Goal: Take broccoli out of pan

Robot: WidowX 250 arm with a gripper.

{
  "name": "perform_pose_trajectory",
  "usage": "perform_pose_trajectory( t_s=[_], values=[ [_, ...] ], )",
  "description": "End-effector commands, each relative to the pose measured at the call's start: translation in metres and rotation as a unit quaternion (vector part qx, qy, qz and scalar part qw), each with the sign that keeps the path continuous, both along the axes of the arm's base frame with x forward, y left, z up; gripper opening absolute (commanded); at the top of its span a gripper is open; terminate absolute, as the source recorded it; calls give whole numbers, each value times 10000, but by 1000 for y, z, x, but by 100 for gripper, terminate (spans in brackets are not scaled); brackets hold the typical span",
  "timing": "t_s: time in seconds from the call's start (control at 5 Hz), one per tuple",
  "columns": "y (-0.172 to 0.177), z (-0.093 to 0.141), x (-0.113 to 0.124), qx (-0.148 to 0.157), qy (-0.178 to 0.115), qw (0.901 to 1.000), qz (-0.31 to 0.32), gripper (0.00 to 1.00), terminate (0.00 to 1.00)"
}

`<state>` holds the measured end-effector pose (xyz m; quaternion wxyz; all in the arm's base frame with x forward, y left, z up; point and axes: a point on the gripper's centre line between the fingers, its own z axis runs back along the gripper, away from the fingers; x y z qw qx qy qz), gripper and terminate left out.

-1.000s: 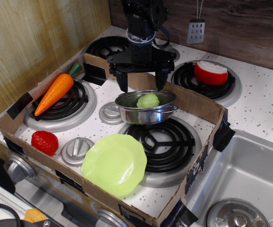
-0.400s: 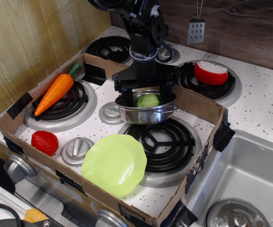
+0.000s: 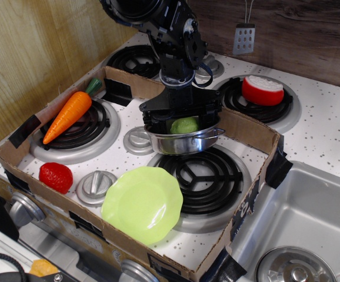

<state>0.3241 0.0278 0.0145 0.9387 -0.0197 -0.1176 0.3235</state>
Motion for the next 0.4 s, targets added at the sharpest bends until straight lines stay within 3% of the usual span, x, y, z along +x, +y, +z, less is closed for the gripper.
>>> perform_pose_trajectory(
  t_s=[0.0, 0.2],
  values=[
    [6, 6, 4, -32, -186, 9998, 34, 0, 0],
    [5, 17, 7, -123, -148, 9998, -11, 0, 0]
  ],
)
